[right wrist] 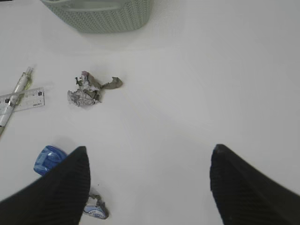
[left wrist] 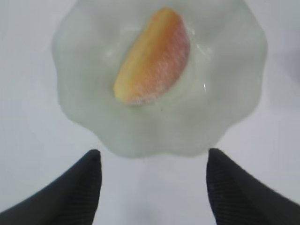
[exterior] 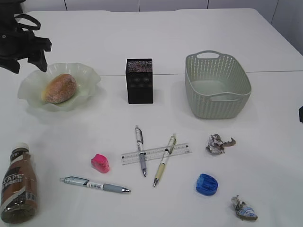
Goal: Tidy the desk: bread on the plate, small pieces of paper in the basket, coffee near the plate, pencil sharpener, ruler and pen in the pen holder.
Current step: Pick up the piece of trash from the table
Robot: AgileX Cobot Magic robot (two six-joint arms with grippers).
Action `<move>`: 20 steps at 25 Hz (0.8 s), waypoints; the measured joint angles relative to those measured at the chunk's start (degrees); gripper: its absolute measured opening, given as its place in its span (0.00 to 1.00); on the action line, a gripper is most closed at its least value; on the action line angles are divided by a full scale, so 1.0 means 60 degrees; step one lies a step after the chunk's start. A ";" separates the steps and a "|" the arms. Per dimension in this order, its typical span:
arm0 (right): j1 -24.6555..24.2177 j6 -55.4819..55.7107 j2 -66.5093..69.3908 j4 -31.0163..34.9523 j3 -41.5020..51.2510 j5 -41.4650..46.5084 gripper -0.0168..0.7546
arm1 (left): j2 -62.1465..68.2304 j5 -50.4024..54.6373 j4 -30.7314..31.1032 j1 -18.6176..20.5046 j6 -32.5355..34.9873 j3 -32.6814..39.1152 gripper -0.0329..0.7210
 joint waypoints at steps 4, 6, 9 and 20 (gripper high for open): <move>0.0000 0.0000 0.0000 0.0055 0.0000 0.0379 0.78 | -0.0285 0.1336 -0.0572 0.0000 0.0829 0.0000 0.72; 0.0000 0.0000 0.0000 0.0162 0.0000 0.0682 0.78 | -0.0473 0.1685 -0.0789 0.0000 0.0963 0.0000 0.72; 0.0000 0.0000 0.0000 0.0445 0.0000 0.1048 0.78 | -0.0861 0.1868 -0.0950 0.0000 0.1081 0.0000 0.70; 0.0000 0.0000 0.0000 0.1366 0.0000 0.1744 0.78 | -0.2242 0.3054 -0.1010 0.0000 0.1775 0.0000 0.69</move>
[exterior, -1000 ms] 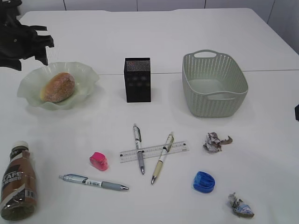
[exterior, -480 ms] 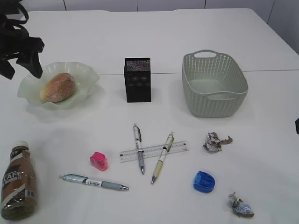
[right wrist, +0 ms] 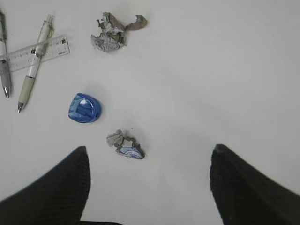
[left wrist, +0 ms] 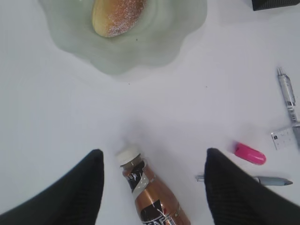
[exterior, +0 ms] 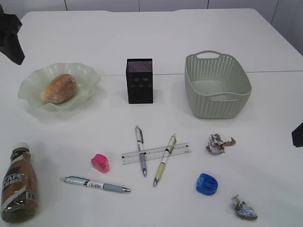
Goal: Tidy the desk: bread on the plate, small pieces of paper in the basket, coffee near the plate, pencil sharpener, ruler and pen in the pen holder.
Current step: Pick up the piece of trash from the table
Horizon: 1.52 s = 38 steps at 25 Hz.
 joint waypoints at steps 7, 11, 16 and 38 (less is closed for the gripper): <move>0.0000 -0.0035 0.0000 0.0017 0.0000 0.0394 0.78 | -0.0744 0.0157 0.0000 0.0000 0.0130 0.0288 0.68; 0.0000 -0.0053 0.0000 0.0074 0.0000 0.0437 0.78 | -0.1457 -0.0190 0.0000 0.0000 0.0130 0.1826 0.68; 0.0000 -0.0053 -0.0117 0.0187 -0.0095 0.0459 0.78 | -0.2796 -0.0887 -0.0177 0.0000 0.0138 0.4043 0.68; 0.1508 -0.0104 0.3324 0.0026 -0.3450 0.0685 0.78 | -0.5291 -0.0871 -0.0222 0.0000 0.0138 0.6135 0.66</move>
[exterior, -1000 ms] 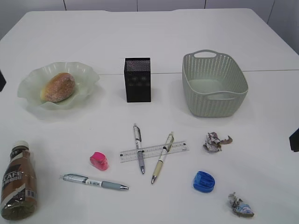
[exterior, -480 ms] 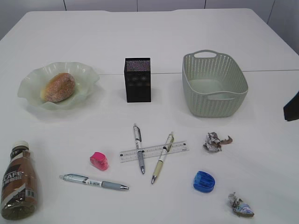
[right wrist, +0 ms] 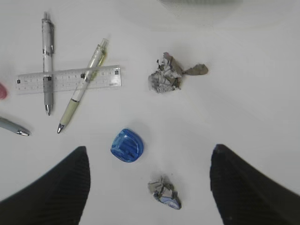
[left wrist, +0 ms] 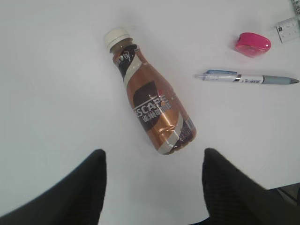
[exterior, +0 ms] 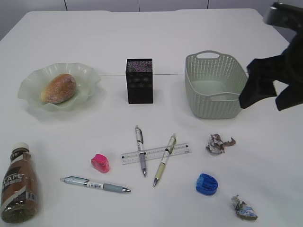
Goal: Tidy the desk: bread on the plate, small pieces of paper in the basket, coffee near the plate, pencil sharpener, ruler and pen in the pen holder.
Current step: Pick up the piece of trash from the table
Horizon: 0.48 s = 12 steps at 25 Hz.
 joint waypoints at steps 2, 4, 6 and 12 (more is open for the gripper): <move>0.0249 0.0174 0.0748 -0.0243 -0.0478 0.0000 0.78 | 0.0000 0.0027 0.0000 0.0000 0.0000 0.0000 0.66; 0.0398 0.0390 0.1475 -0.0536 -0.0895 0.0021 0.78 | 0.0000 0.0040 0.0000 0.0000 0.0000 0.0000 0.65; 0.0535 0.0562 0.2222 -0.0759 -0.1280 0.0107 0.78 | 0.0000 0.0032 0.0000 0.0000 0.0000 0.0000 0.65; 0.0659 0.0843 0.3869 -0.0838 -0.1926 0.0067 0.78 | 0.0000 0.0077 0.0000 0.0000 0.0000 0.0000 0.64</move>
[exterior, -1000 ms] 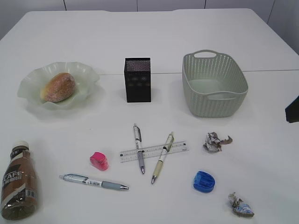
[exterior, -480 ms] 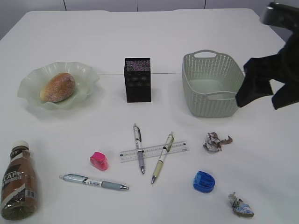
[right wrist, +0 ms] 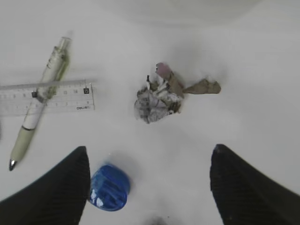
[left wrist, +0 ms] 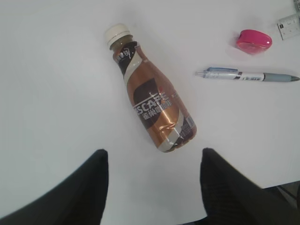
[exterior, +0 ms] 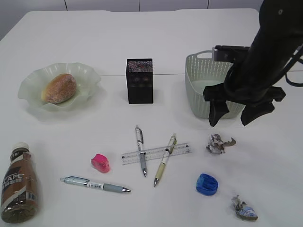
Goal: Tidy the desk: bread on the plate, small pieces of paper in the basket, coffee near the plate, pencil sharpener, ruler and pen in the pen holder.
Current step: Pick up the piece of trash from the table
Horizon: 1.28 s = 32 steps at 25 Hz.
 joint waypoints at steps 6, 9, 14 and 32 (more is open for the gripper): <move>0.0000 0.0058 0.1130 -0.0052 -0.0412 -0.0061 0.78 | 0.0000 0.0000 0.0000 0.0000 0.0000 0.0000 0.64; 0.0000 0.0058 0.1474 -0.0150 -0.0566 -0.0078 0.78 | 0.0000 0.0000 0.0000 0.0000 0.0000 0.0000 0.63; 0.0000 0.0058 0.1911 -0.0189 -0.0656 -0.0280 0.78 | 0.0000 0.0000 0.0000 0.0000 0.0000 0.0000 0.63; 0.0000 0.0093 0.2704 -0.0240 -0.0839 -0.0697 0.77 | 0.0000 0.0000 0.0000 0.0000 0.0000 0.0000 0.63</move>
